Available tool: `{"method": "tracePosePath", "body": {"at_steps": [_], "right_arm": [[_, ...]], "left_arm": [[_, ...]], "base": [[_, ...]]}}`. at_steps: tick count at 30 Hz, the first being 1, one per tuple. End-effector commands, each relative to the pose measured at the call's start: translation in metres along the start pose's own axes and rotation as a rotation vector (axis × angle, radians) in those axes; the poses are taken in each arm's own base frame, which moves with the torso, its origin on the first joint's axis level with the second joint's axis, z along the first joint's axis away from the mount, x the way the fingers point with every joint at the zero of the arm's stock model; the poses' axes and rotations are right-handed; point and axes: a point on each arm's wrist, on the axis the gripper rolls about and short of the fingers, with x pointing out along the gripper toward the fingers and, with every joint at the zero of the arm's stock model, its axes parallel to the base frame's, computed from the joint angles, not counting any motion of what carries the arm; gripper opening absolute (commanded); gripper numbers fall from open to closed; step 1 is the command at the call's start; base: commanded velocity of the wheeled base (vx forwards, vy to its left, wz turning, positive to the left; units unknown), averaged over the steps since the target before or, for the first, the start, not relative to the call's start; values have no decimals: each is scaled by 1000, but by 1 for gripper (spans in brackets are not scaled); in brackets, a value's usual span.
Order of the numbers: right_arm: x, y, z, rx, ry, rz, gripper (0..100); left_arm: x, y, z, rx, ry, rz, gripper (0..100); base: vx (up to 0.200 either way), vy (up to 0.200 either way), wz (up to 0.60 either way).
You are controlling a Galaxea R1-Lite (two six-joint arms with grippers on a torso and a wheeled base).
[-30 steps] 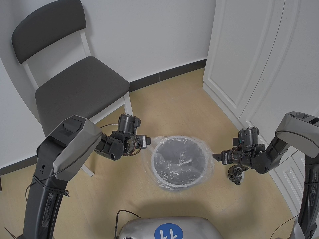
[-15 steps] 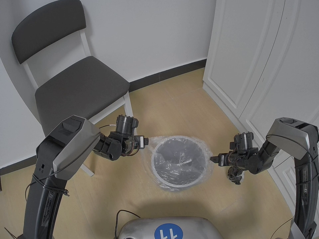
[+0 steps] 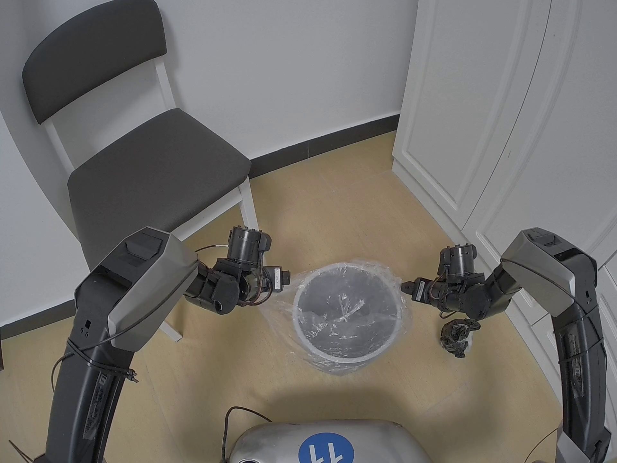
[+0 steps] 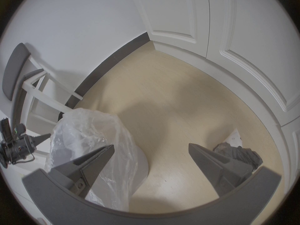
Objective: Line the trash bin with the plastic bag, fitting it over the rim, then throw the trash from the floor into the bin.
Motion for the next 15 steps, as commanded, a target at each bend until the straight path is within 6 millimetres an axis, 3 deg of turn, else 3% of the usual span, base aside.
{"method": "tracePosePath", "body": {"at_steps": [1,9,15], "right_arm": [[16,-4,-7,10,2,-20,100],[21,-2,-2,45,85,-55,100],[41,-1,-4,26,56,-53,100]], "left_arm": [[3,-3,-8,14,17,-2,100],[0,-3,-19,19,45,3,100],[-5,-2,-25,19,21,-2,100]], "base": [[0,0,0],[0,0,0],[0,0,0]]}}
